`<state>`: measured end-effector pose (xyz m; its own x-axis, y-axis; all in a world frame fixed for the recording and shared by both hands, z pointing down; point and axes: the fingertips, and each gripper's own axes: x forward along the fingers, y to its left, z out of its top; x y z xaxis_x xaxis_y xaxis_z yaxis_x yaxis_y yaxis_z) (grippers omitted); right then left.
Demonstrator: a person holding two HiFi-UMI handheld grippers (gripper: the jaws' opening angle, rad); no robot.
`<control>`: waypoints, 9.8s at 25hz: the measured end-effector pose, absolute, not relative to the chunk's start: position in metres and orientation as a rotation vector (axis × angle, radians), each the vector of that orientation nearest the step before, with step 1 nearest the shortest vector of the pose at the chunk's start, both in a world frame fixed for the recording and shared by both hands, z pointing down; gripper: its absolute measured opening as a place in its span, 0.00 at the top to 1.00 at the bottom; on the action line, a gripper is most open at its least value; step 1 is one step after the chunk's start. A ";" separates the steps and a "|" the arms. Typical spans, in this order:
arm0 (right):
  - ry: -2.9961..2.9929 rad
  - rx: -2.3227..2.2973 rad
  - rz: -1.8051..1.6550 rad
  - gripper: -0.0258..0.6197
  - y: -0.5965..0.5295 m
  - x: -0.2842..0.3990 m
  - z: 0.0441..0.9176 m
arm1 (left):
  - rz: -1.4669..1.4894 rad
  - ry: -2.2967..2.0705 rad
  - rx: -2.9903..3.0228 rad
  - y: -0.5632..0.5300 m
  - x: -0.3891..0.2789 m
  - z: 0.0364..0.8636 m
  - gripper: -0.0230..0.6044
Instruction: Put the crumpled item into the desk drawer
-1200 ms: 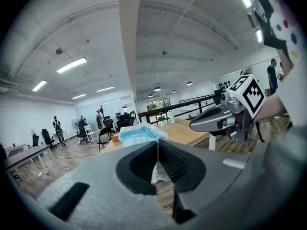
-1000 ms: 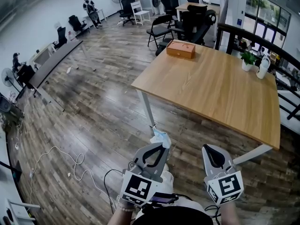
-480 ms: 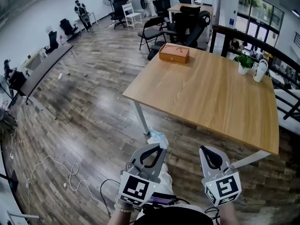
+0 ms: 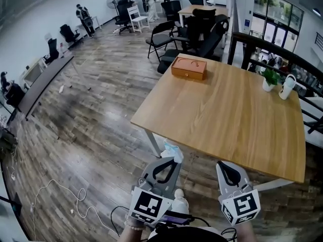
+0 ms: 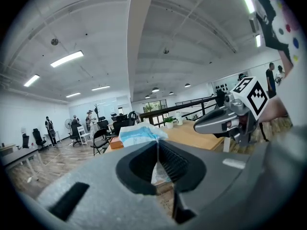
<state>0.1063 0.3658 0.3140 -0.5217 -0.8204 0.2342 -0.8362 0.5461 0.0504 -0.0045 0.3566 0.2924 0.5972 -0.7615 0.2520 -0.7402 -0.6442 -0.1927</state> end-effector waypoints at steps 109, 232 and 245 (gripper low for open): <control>-2.527 1.247 0.169 0.96 -0.201 0.040 0.389 | -0.501 1.473 -2.801 -0.179 -0.065 0.368 0.93; -2.168 1.401 0.576 0.83 -0.276 -0.018 0.572 | -0.662 1.366 -2.785 -0.271 -0.091 0.448 0.93; -2.227 1.501 0.490 0.95 -0.232 0.024 0.520 | -0.646 1.333 -2.747 -0.266 -0.085 0.424 0.93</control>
